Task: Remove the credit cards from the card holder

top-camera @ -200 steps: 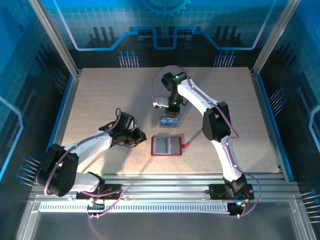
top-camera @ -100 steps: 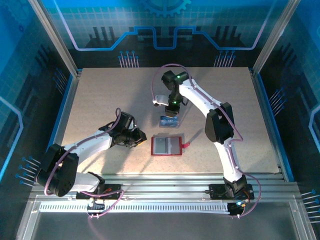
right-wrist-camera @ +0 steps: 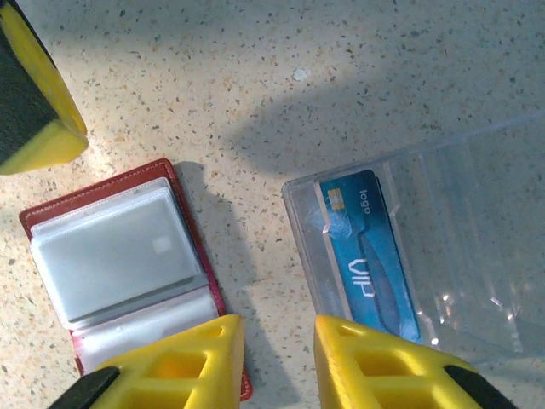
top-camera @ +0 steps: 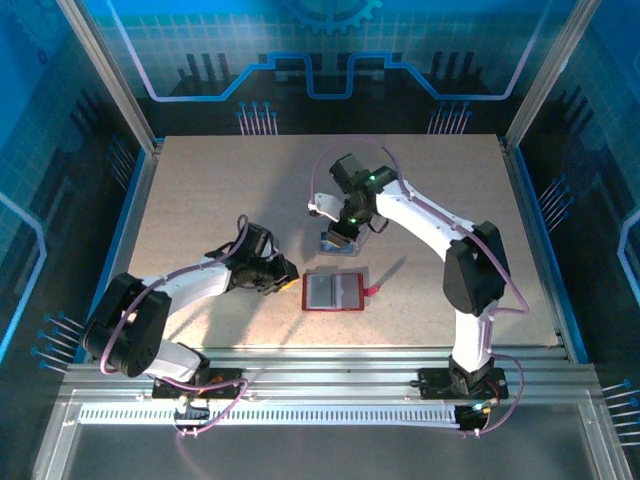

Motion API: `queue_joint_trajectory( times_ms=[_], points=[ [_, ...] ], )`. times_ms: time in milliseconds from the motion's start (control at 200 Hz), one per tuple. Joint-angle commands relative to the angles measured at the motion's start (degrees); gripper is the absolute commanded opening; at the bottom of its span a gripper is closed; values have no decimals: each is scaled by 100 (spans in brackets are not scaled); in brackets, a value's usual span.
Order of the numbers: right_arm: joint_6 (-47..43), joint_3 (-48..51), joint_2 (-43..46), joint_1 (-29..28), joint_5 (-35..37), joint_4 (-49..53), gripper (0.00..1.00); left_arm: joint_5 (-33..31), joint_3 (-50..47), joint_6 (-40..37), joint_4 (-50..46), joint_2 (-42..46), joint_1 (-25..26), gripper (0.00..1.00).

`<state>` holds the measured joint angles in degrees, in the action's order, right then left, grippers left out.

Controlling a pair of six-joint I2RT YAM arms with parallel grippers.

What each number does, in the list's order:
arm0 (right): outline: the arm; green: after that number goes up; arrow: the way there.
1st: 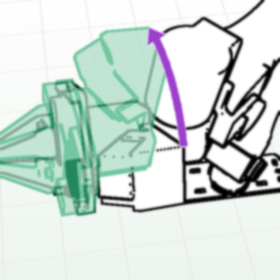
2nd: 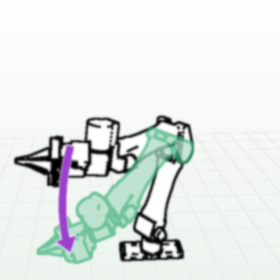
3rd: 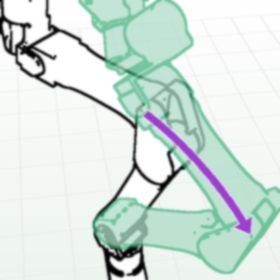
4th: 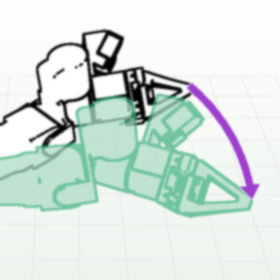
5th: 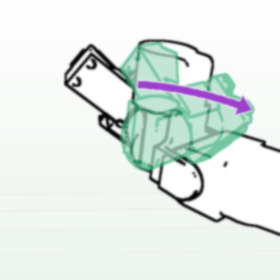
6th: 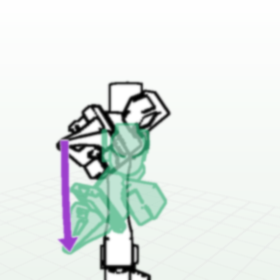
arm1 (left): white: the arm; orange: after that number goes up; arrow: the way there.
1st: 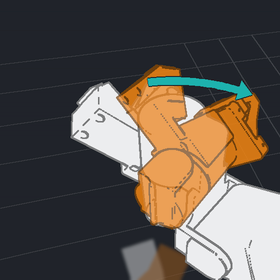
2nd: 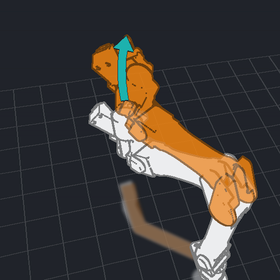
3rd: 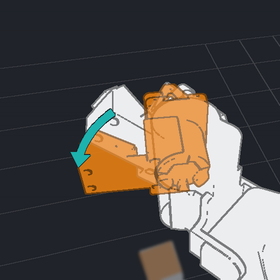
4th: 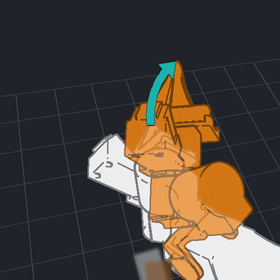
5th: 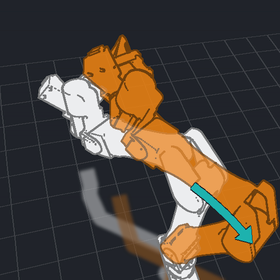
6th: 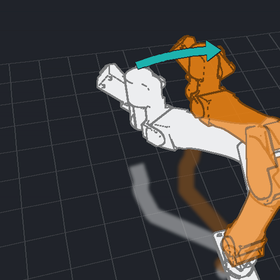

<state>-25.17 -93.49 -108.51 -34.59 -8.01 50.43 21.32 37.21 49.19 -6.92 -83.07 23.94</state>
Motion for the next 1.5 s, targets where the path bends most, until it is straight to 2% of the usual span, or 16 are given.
queue_joint_trajectory(
  times_ms=[0, 265, 510, 725, 850, 996, 1271, 1496],
  points=[
    [1219, 606, 530, -123, -129, -970, 30, 204, 110, 48, 149, -142, -1, 20],
    [3242, 2128, 1470, -335, -298, -2474, 31, 305, 199, 82, 325, -424, 107, 19],
    [4969, 3392, 2040, -475, -682, -3847, 27, 311, 216, 128, 436, -600, 270, 16],
    [6268, 3791, 2005, -440, -906, -3957, 25, 173, 206, 137, 307, -651, 329, 9],
    [6668, 4136, 1907, -447, -1430, -4562, 25, 161, 190, 126, 288, -719, 325, 7],
    [7000, 4199, 1573, -406, -1896, -4673, 25, 172, 186, 131, 296, -826, 330, 7],
    [7260, 4278, 1249, -435, -2061, -4912, 26, 144, 207, 108, 241, -873, 334, 6],
    [7298, 4236, 991, -439, -2073, -4725, 33, 118, 246, 86, 200, -921, 333, 5]
  ],
)
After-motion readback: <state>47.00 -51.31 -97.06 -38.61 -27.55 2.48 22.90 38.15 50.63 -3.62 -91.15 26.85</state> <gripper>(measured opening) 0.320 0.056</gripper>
